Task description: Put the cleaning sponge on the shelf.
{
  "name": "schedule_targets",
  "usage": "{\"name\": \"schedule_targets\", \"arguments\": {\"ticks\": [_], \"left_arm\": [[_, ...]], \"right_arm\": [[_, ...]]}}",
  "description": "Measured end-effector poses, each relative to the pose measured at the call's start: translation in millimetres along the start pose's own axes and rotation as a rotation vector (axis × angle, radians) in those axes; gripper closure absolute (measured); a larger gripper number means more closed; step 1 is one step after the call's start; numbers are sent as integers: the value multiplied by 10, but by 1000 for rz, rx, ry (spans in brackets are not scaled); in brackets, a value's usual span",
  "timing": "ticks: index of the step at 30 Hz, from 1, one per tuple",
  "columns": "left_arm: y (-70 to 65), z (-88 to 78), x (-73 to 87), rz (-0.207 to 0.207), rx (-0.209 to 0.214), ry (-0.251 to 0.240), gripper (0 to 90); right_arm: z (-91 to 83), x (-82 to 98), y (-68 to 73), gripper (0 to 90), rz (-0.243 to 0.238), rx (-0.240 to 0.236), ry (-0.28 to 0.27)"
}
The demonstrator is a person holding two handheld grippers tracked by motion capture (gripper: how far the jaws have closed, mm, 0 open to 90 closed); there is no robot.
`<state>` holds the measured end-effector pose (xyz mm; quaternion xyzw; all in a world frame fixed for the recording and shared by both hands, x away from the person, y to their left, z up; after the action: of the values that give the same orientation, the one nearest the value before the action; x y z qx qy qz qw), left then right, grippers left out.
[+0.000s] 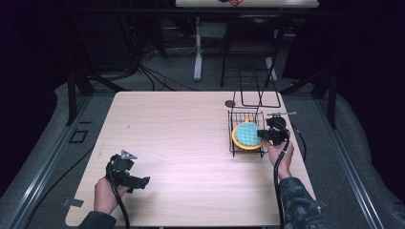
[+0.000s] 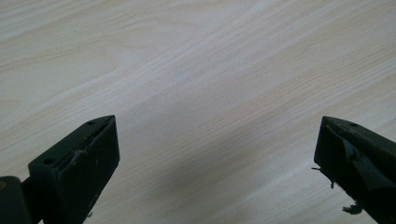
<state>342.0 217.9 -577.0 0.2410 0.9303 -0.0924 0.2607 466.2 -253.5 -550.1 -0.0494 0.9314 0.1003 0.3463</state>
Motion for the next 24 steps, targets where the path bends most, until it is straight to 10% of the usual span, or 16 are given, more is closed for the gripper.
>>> {"name": "schedule_targets", "arguments": {"ticks": [10, 24], "left_arm": [[-3, -2, 0, -1, -2, -3, 2], [-7, -4, -1, 8, -4, -3, 2]], "right_arm": [[-183, -8, -3, 404, -13, -47, -28], [-707, 79, 101, 152, -129, -124, -65]]}}
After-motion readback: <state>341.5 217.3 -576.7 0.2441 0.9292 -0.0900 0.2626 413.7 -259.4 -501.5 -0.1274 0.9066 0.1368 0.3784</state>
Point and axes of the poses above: each handheld gripper's, and its own axes: z roughly forward along the jaws, x roughly out of its underside, y roughly to its left, the point moved 5 cm from there along z, roughly forward along the jaws, and after that the axes turned 2 degrees about x, right-handed, at the moved point
